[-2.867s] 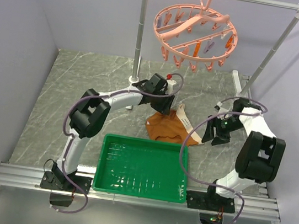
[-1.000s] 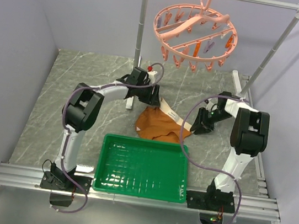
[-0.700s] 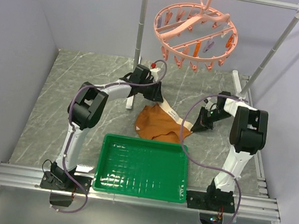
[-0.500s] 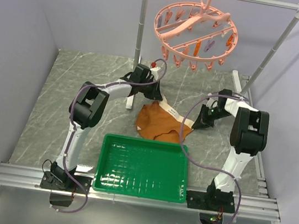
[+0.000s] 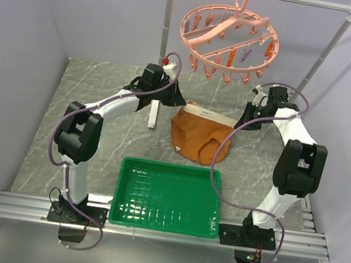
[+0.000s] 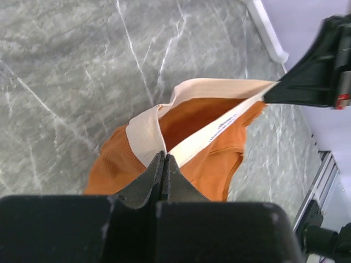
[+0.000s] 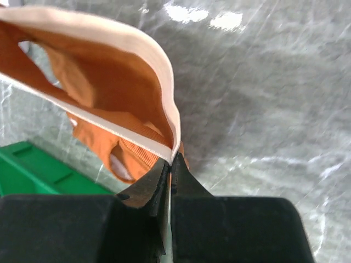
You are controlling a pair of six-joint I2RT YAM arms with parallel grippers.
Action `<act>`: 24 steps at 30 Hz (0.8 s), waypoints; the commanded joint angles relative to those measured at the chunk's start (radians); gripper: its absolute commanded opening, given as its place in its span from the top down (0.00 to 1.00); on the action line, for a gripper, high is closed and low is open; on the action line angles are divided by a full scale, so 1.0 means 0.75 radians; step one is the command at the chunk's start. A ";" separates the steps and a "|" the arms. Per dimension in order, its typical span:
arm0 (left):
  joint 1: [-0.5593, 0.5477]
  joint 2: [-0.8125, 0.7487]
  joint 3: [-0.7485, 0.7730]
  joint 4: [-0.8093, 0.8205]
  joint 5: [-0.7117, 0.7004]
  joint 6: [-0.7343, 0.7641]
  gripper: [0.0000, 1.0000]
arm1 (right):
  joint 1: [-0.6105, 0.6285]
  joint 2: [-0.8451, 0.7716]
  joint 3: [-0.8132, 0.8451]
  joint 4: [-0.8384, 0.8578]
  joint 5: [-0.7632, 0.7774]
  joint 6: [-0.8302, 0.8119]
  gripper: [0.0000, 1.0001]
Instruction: Clip the underwear to the hanger
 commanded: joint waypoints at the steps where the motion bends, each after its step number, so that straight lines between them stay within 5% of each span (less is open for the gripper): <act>1: 0.008 0.010 -0.010 0.010 -0.089 -0.076 1.00 | -0.009 0.087 0.055 0.047 0.093 -0.012 1.00; 5: 0.008 0.131 0.076 0.029 -0.081 -0.082 0.95 | -0.005 0.191 0.125 0.088 0.119 0.025 1.00; 8: 0.012 0.184 0.121 0.039 -0.121 -0.080 0.67 | -0.007 0.244 0.174 0.129 0.154 0.061 1.00; 12: 0.016 0.172 0.095 0.043 -0.171 -0.005 0.45 | -0.007 0.314 0.278 0.062 0.220 0.068 0.73; 14: 0.016 0.178 0.095 0.019 -0.183 0.038 0.44 | -0.007 0.304 0.276 0.051 0.226 0.066 0.60; 24: -0.033 0.376 0.266 -0.213 -0.263 0.137 0.49 | -0.007 0.210 0.180 -0.059 0.226 0.047 0.59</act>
